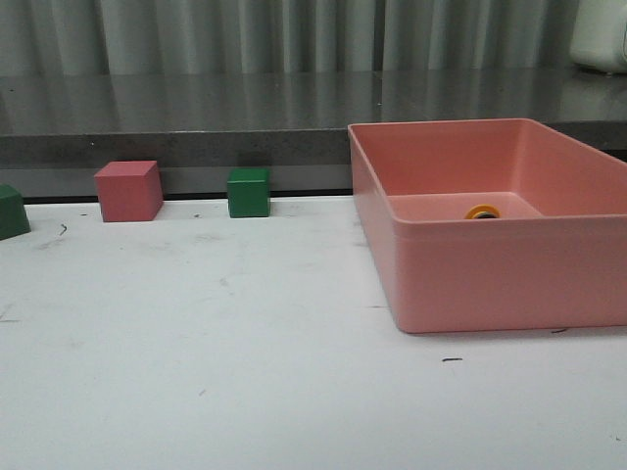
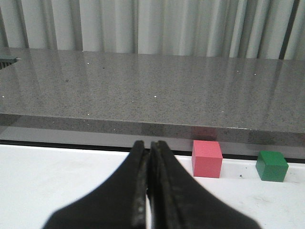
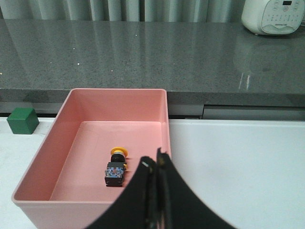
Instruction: Place and stand button with both arms
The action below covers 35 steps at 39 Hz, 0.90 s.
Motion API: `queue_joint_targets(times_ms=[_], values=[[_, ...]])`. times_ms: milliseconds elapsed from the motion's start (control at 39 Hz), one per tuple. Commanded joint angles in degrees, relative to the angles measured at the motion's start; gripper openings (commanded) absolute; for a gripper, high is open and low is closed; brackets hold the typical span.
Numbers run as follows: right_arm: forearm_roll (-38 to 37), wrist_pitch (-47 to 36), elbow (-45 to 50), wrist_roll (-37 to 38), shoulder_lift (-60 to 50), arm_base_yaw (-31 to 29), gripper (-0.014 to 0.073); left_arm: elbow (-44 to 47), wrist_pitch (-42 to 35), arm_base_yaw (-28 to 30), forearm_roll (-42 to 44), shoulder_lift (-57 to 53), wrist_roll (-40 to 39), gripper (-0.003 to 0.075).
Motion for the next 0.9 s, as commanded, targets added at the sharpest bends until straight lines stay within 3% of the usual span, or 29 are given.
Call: queue_joint_targets(times_ms=[0,154,256,384,589,871], values=[[0.11,-4.03,-2.03,-0.43,0.85,-0.32,0.005,-2.26,-4.51,-0.31,0.02,0.65,-0.39,0.0168],[0.11,-4.03,-2.03,-0.43,0.85,-0.32,0.0349,-2.26,-4.62,-0.31,0.02,0.65,-0.39,0.0511],[0.11,-4.03,-2.03,-0.43,0.85,-0.32,0.0533,-2.26,-4.84,-0.31,0.02,0.65,-0.39,0.0636],[0.11,-4.03,-2.03,-0.43,0.85,-0.32,0.062,-2.26,-4.84,-0.31,0.02,0.65,-0.39,0.0649],[0.58,-6.41,-2.12,-0.43,2.26,-0.32,0.0615,-2.26,-4.84,-0.31,0.02,0.65,-0.39,0.0649],[7.02,-0.98,-10.16,-0.43,20.54,-0.32,0.0615,-2.26,-4.84,-0.31,0.02,0.65,-0.39,0.0641]])
